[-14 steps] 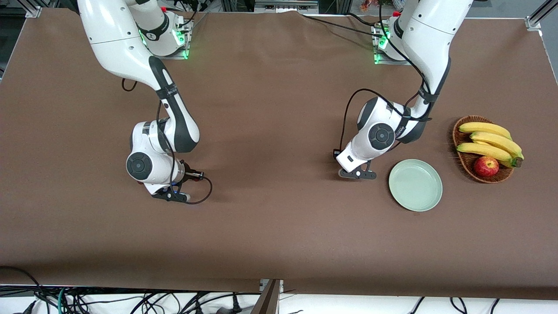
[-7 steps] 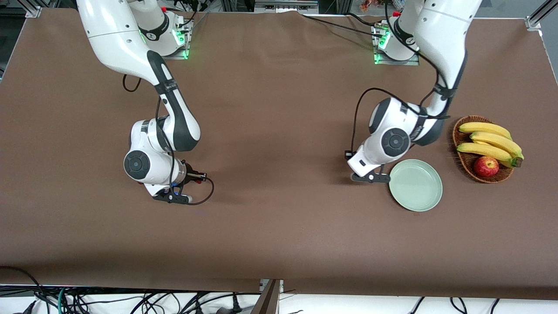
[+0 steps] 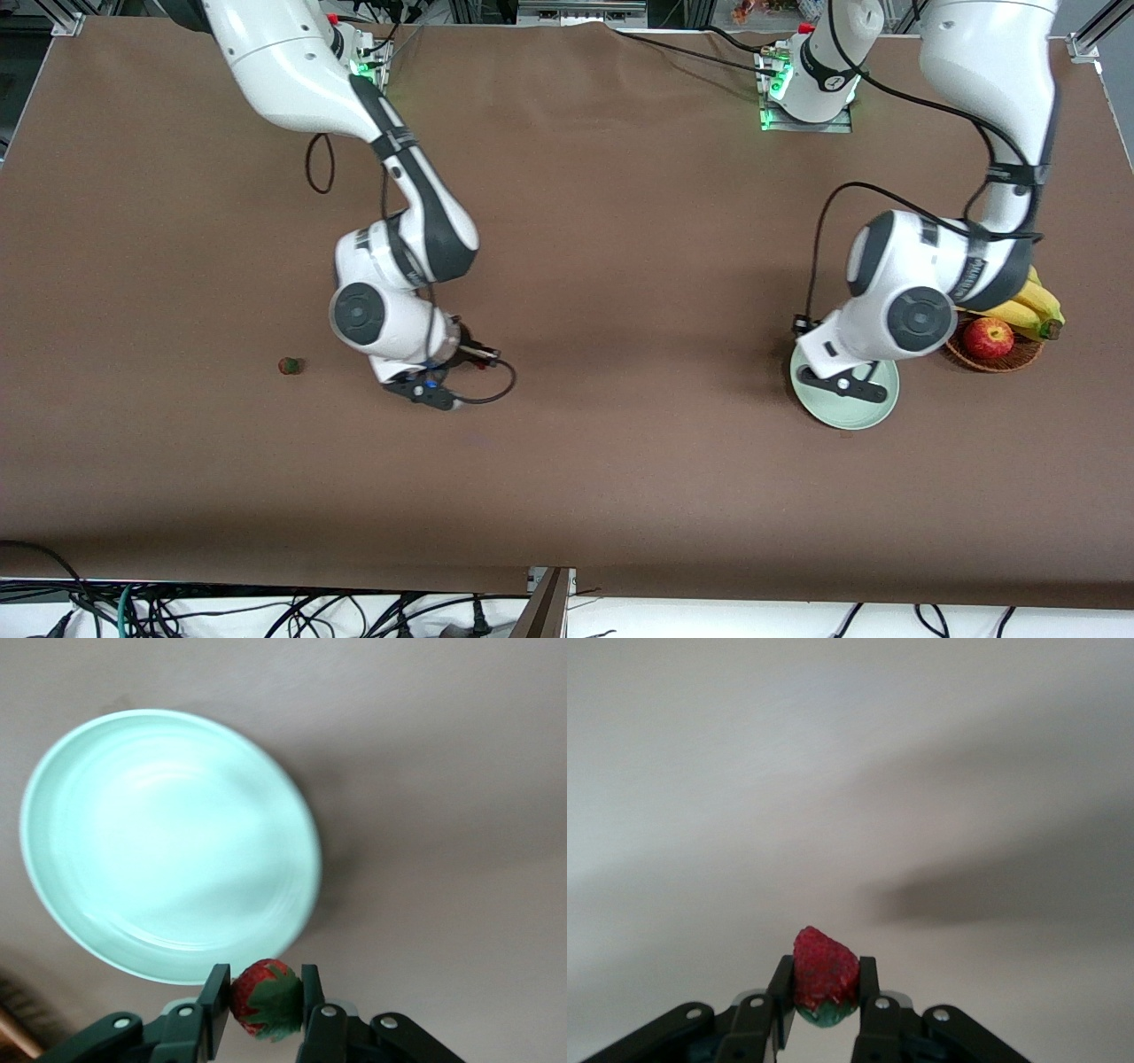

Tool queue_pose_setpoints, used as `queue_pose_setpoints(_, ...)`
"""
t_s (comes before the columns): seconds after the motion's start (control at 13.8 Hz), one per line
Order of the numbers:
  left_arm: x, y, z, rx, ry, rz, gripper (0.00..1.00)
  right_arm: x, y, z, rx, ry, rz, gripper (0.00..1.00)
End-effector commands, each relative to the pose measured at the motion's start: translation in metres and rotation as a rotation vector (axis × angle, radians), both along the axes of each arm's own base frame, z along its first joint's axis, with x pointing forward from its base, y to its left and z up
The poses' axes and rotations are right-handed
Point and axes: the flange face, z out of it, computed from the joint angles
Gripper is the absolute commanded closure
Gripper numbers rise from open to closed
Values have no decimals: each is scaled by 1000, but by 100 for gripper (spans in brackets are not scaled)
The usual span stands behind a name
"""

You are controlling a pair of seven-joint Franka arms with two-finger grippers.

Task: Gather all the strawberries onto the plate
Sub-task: 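Drop the strawberry onto the plate while the right gripper carries another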

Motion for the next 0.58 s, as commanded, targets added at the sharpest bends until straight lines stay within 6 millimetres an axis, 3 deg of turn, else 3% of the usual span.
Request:
queue_pose_setpoints(0.0,12,39,-26,-42,-2,-127,98,-10,58,-17,54,-62,-93,68)
queue_pose_setpoints(0.14,15,60,-43,-71,-10,-202,98,-39,109,-32,98,-132,-130,68)
queue_pose_setpoints(0.29,15,69,-72,-92,-30,-270,97,-69,155,-41,155,-180,-190,63)
queue_pose_setpoints(0.36,16,74,-75,-98,-33,-285,97,-85,176,-44,178,-184,-222,54)
queue_pose_setpoints(0.51,15,78,-84,-103,-30,-289,89,-104,197,-43,202,-181,-262,30)
